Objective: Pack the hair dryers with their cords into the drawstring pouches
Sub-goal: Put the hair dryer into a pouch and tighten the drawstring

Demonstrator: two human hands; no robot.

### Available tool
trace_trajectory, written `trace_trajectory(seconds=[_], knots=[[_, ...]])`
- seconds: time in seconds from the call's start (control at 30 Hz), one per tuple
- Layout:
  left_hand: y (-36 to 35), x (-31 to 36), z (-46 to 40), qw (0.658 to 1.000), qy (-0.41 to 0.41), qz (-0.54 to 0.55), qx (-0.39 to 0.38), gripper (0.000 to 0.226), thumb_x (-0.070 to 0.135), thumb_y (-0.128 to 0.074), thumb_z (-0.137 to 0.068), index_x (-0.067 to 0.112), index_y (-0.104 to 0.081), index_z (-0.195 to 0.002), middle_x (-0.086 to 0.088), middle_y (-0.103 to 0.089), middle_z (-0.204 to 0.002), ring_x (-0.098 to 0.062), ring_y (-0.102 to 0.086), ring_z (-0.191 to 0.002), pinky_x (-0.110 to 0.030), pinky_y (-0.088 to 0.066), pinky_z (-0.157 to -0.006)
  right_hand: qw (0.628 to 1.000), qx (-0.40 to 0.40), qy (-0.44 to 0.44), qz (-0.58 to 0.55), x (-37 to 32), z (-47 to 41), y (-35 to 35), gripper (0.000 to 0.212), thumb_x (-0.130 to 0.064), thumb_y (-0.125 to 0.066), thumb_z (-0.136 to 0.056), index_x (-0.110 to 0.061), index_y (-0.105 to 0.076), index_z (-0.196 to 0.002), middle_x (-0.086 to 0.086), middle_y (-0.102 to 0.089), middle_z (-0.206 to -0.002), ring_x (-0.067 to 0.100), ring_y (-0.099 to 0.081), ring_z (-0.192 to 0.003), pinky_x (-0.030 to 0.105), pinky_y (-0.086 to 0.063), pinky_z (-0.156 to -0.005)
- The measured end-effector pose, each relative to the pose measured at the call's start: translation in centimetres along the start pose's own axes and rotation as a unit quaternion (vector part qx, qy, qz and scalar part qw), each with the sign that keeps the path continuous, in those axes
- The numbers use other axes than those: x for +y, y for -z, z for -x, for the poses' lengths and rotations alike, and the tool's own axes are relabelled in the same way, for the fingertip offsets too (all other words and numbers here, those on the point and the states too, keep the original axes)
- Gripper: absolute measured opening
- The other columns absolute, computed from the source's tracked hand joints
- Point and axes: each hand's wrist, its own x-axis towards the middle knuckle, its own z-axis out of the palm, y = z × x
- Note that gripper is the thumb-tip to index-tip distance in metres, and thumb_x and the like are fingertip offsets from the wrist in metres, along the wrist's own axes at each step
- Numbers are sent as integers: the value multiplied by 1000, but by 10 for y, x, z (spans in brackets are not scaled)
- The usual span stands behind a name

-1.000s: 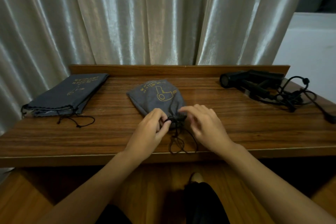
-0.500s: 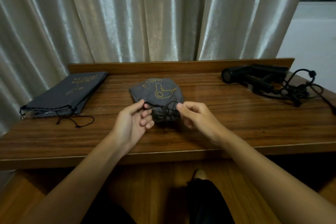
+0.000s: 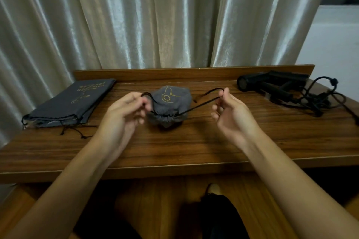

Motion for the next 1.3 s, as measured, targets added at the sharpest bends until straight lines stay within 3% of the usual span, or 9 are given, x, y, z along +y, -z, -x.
trace_trajectory(seconds=[0.1, 0.2, 0.33, 0.5, 0.63, 0.77, 0.93, 1.07, 1.3], knots=[[-14, 1, -3, 969, -122, -217, -9, 16, 25, -61, -91, 15, -72, -95, 3, -73, -93, -10, -65, -93, -17, -50, -81, 989, 68, 82, 103, 4, 6, -20, 28, -31, -47, -102, -20, -63, -81, -6, -57, -76, 11, -52, -83, 28, -35, -80], [-22, -3, -2, 972, -129, -196, -13, 13, 30, -65, -90, 24, -75, -95, 1, -75, -97, -12, -67, -99, -17, -50, -84, 955, 87, 151, 240, 14, 14, -37, 29, -29, -50, -102, -14, -69, -86, -9, -61, -71, 10, -57, -92, 27, -39, -95], [-34, -7, -6, 986, -107, -123, 22, 11, 28, -70, -86, 25, -78, -92, -1, -76, -98, -14, -69, -101, -18, -52, -78, 926, 59, 159, 337, 39, 16, -56, 19, -14, -59, -97, -4, -73, -89, 4, -64, -71, 6, -57, -62, 23, -49, -65], [-41, -1, -9, 991, -83, -104, 17, 11, 18, -74, -83, 18, -79, -93, -3, -77, -92, -10, -72, -87, -14, -53, -65, 875, -44, 175, 449, 45, 5, -59, 15, -5, -61, -94, -4, -75, -90, 11, -73, -86, 27, -68, -83, 49, -54, -78], [-36, 1, -13, 990, -71, -121, 19, 13, 16, -75, -82, 15, -78, -94, -5, -77, -92, -15, -73, -90, -18, -55, -69, 865, -123, 170, 455, 45, 5, -58, 11, -6, -65, -92, -2, -75, -97, 9, -74, -95, 22, -69, -93, 46, -55, -86], [-35, -5, -17, 995, -40, -92, 6, 15, 15, -77, -78, 14, -78, -93, -9, -77, -92, -21, -74, -90, -21, -56, -71, 859, -155, 166, 459, 50, 6, -55, 3, -9, -72, -87, -10, -74, -86, -3, -71, -79, 8, -65, -72, 28, -51, -67], [-38, -9, -16, 995, -43, -87, -12, 19, 19, -78, -75, 15, -78, -94, -10, -76, -94, -23, -73, -92, -24, -57, -72, 884, -117, 165, 422, 59, 5, -50, 5, -13, -77, -83, -18, -76, -84, -5, -75, -80, 4, -71, -77, 19, -52, -68], [-24, -1, -23, 984, -49, -105, 136, 12, 22, -63, -93, 15, -72, -96, 1, -76, -86, -11, -67, -78, -26, -53, -69, 887, -105, 189, 409, 57, 2, -47, 8, -9, -73, -86, -10, -77, -93, -2, -75, -87, 6, -69, -82, 17, -51, -76], [11, 1, -21, 880, 180, 259, 356, 21, 11, -42, -102, 6, -57, -115, -1, -71, -78, -13, -68, -76, -26, -53, -61, 987, 158, -16, 18, 36, 1, -32, 18, -10, -50, -100, -8, -67, -95, -1, -68, -61, 10, -55, -56, 21, -38, -55]])
